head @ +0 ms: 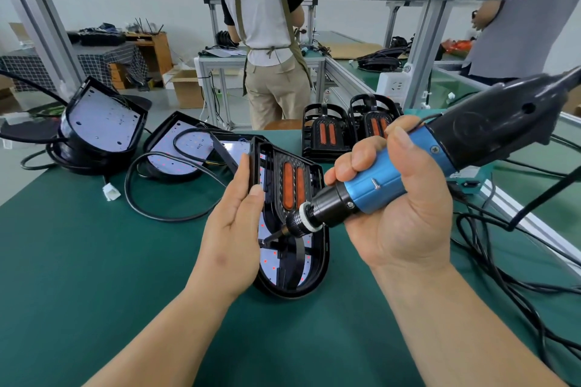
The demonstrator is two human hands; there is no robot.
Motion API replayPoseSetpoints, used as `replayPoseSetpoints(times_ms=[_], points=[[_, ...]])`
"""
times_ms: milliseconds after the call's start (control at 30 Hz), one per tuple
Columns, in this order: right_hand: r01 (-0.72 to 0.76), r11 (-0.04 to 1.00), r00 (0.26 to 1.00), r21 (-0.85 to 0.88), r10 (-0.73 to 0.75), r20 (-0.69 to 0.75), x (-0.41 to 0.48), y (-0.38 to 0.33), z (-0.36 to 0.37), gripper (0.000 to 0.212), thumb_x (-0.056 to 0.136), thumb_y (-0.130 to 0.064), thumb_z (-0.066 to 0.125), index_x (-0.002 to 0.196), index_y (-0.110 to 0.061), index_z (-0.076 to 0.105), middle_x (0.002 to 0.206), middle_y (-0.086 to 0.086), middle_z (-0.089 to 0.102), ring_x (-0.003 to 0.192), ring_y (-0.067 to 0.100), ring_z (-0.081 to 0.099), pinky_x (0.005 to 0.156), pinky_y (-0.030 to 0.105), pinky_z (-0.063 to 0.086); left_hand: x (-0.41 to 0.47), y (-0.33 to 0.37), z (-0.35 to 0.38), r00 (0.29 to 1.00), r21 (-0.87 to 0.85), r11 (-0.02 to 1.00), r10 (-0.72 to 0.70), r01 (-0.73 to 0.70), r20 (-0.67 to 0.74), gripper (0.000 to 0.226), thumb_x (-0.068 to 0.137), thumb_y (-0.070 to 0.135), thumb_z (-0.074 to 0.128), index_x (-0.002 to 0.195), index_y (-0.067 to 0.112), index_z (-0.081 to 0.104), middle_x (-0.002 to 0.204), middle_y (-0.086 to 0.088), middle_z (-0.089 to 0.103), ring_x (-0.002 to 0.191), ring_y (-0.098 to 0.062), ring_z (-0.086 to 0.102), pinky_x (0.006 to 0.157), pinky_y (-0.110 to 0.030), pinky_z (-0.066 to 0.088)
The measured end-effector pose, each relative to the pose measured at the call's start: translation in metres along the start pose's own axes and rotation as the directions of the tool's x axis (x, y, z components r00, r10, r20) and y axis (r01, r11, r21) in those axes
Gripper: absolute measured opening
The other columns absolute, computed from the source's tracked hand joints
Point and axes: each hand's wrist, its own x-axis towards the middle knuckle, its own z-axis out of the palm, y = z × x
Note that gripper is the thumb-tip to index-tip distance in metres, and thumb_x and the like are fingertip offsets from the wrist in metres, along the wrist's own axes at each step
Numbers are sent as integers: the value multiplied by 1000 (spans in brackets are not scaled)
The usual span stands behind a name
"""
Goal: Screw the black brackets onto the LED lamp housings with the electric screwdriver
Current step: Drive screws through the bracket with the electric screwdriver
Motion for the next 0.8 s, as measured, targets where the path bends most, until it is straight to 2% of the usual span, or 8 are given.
replayPoseSetpoints(times_ms=[100,300,500,567,800], points=[[-15,1000,1000,13,15,-16,1,1,-1,9,76,-19,64,81,-25,58,58,0,55,52,17,56,59,30,50,1,0,0,1000,-15,1000,-10,10,-6,46,105,23,42,150,35,37,136,41,43,125,27,36,105,-2,28],[-25,1000,999,17,25,-39,1,4,-3,14,81,-12,62,82,-25,59,58,0,55,53,17,56,60,30,51,1,-2,-1,1000,-20,1000,-22,22,-13,45,105,23,43,149,36,39,129,47,42,122,28,37,100,4,29],[-17,1000,994,-6,16,-105,1,5,-4,23,80,-15,58,63,-29,66,57,-1,54,52,16,56,62,31,50,2,-1,-3,999,-36,999,-35,35,-7,46,105,24,43,149,36,38,138,39,44,129,22,36,114,-18,25],[-19,1000,992,7,19,-121,2,6,-5,22,80,-15,59,63,-28,64,57,-1,54,52,16,56,62,30,50,2,-1,-3,999,-38,999,-38,38,-3,46,106,24,42,150,35,38,144,33,44,131,19,36,117,-21,25],[-23,1000,989,17,25,-145,4,10,-9,19,80,-15,62,65,-27,61,59,0,53,53,18,56,62,32,51,5,-3,-5,995,-83,992,-99,99,4,45,103,30,48,146,39,43,141,32,49,130,16,42,120,-30,27]])
